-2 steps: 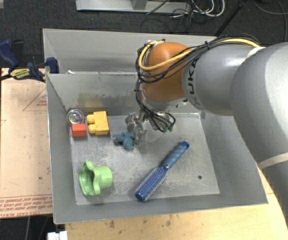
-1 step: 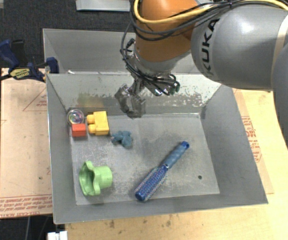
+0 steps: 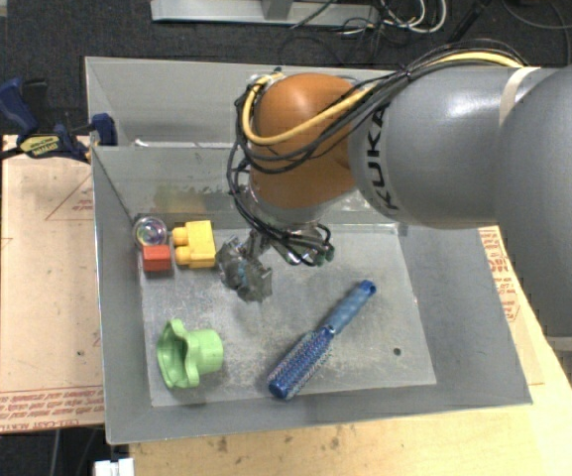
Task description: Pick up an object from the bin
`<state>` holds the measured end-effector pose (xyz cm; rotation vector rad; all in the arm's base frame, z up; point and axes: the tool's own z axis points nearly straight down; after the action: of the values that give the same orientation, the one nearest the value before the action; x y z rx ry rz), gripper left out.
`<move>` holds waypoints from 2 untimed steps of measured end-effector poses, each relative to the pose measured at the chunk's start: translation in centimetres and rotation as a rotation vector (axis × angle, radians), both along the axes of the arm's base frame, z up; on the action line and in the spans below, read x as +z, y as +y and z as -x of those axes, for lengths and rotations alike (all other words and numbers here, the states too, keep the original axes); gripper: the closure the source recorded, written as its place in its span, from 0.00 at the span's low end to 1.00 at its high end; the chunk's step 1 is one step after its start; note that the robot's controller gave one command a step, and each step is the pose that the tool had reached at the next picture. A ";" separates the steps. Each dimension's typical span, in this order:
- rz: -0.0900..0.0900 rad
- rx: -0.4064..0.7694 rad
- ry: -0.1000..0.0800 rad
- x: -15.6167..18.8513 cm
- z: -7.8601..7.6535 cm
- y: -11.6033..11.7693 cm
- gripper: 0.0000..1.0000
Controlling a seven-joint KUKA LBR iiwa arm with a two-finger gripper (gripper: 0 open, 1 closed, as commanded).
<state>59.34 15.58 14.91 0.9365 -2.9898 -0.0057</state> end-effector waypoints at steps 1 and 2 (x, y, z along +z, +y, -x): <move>-0.002 -0.003 -0.010 0.5 -0.4 -0.1 0.00; 0.000 -0.075 -0.014 -0.4 -3.2 -3.6 0.00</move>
Offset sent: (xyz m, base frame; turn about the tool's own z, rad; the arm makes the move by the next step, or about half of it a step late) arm 0.0000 0.0000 0.0000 0.0000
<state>62.58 12.02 14.55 0.8268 -3.0358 0.0004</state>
